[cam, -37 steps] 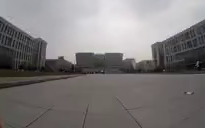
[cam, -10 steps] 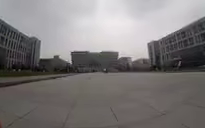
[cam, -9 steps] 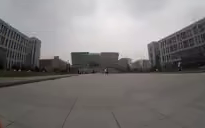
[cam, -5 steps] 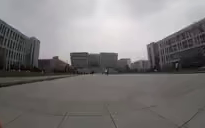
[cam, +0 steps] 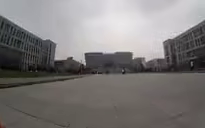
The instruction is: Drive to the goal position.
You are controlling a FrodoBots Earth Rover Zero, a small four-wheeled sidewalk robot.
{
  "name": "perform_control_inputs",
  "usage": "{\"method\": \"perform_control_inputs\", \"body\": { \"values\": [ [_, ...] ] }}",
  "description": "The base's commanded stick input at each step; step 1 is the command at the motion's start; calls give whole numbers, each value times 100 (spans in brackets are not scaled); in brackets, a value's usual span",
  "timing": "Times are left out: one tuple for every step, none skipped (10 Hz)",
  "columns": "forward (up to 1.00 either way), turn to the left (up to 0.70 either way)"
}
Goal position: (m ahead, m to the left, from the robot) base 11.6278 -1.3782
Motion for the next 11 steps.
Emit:
{"method": "perform_control_inputs", "body": {
  "values": [
    [70, -1],
    [70, -1],
    [70, -1],
    [70, -1],
    [70, -1],
    [70, -1],
    [70, -1],
    [70, -1],
    [70, -1],
    [70, -1],
    [70, -1]
  ]
}}
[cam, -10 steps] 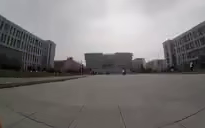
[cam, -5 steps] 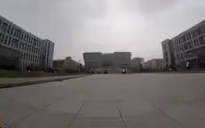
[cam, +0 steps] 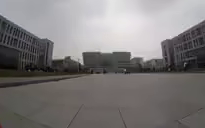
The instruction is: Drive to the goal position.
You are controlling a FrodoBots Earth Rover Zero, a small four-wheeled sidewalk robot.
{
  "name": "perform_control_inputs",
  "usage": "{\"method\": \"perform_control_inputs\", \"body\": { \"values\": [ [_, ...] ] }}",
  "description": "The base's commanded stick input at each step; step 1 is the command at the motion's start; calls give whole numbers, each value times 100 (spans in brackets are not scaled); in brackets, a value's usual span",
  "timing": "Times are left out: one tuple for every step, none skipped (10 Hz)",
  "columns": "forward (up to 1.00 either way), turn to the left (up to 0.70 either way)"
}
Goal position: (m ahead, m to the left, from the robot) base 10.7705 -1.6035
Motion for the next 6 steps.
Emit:
{"method": "perform_control_inputs", "body": {
  "values": [
    [70, -1],
    [70, -1],
    [70, -1],
    [70, -1],
    [70, -1],
    [70, -1]
  ]
}}
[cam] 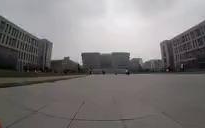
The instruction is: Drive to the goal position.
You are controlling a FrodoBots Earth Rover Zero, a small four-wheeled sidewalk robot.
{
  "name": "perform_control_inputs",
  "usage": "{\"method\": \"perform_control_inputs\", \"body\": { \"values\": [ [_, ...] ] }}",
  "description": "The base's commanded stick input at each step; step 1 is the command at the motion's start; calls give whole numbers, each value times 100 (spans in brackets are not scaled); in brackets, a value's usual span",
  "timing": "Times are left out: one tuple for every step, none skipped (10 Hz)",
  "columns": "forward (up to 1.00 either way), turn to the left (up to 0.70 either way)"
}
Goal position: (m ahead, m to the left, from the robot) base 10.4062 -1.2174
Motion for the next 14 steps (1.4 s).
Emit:
{"method": "perform_control_inputs", "body": {
  "values": [
    [70, -1],
    [70, -1],
    [70, -1],
    [70, -1],
    [70, -1],
    [70, -1],
    [70, -1],
    [70, -1],
    [70, -1],
    [70, -1],
    [70, -1],
    [70, -1],
    [70, -1],
    [70, -1]
  ]
}}
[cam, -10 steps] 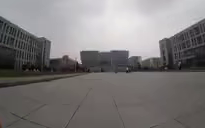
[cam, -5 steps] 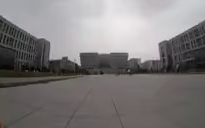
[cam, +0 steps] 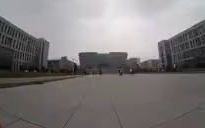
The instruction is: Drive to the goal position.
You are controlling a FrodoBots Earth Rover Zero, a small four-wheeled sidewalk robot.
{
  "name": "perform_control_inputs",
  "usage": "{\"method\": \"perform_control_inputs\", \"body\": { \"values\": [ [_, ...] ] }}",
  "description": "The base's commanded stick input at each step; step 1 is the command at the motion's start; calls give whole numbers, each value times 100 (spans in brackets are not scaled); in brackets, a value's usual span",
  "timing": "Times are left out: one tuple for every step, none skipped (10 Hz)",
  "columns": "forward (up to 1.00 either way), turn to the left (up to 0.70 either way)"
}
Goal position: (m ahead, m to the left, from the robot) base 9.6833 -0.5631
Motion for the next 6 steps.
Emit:
{"method": "perform_control_inputs", "body": {
  "values": [
    [70, -1],
    [70, -1],
    [70, -1],
    [70, -1],
    [70, -1],
    [70, -1]
  ]
}}
